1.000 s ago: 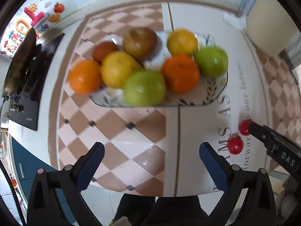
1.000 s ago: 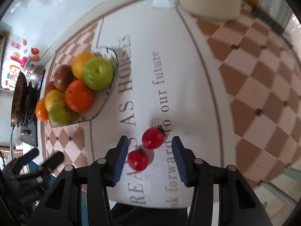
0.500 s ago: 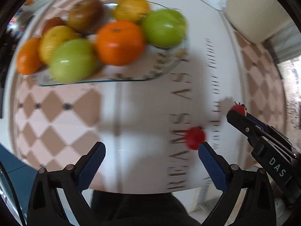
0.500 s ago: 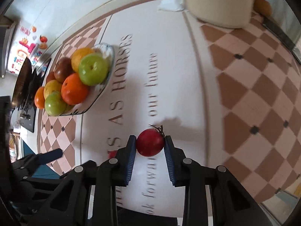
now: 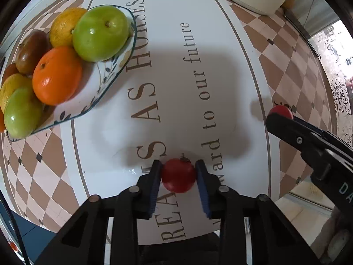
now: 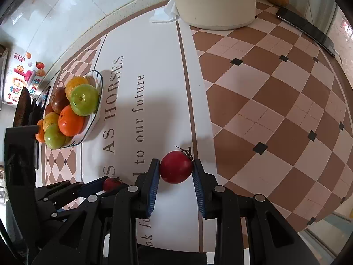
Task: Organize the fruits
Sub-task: 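Grasp a cherry tomato with the left gripper while the right grasps the other, then place the cherry tomato on the plate with the left gripper while the right places its tomato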
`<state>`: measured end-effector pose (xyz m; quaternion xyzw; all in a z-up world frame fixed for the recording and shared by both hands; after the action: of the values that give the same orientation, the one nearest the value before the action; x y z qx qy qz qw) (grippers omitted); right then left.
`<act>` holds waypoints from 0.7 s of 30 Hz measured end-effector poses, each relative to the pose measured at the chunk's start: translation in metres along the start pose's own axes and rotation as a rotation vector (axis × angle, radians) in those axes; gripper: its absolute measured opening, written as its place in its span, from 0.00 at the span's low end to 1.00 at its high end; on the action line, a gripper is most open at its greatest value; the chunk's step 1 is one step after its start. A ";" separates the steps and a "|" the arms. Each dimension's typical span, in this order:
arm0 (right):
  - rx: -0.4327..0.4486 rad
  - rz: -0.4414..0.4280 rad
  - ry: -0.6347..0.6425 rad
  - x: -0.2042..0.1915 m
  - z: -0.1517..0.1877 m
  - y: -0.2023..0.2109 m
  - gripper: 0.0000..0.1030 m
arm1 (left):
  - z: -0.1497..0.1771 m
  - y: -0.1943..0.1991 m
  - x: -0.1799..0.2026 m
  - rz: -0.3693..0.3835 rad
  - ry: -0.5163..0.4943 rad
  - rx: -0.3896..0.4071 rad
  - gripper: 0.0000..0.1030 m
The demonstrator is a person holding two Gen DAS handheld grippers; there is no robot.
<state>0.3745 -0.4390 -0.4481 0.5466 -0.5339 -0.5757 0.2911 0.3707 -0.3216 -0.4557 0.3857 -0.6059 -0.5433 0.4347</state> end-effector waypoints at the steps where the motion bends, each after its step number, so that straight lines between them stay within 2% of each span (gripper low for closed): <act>1: 0.002 -0.003 -0.001 -0.001 0.000 0.001 0.31 | -0.001 0.000 -0.001 0.006 0.006 0.000 0.27; 5: 0.021 -0.025 0.005 -0.009 -0.005 0.007 0.32 | -0.006 0.009 -0.020 0.029 0.063 0.011 0.26; 9: 0.035 -0.077 0.019 -0.029 -0.012 0.014 0.31 | -0.008 0.041 -0.049 0.083 0.161 0.058 0.26; 13: 0.026 -0.137 0.054 -0.061 -0.015 0.011 0.31 | 0.001 0.087 -0.095 0.156 0.313 0.121 0.27; 15: 0.014 -0.161 0.072 -0.081 -0.017 0.003 0.31 | 0.004 0.105 -0.126 0.169 0.380 0.147 0.27; 21: -0.024 -0.195 0.168 -0.142 -0.025 -0.029 0.31 | 0.003 0.118 -0.204 0.179 0.563 0.187 0.27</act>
<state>0.4382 -0.3084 -0.4256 0.6387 -0.4452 -0.5597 0.2839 0.4348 -0.1163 -0.3605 0.5043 -0.5406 -0.3166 0.5943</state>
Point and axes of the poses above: each gripper's, at about its wrist camera, not at the fingertips, and y roughly against the way its jaws point, x to its right, z to its underside, the point moved 10 cm from there along -y, roughly the way its jaws point, and after that the axes turned 3 degrees about -y, right-handed, at the moved point
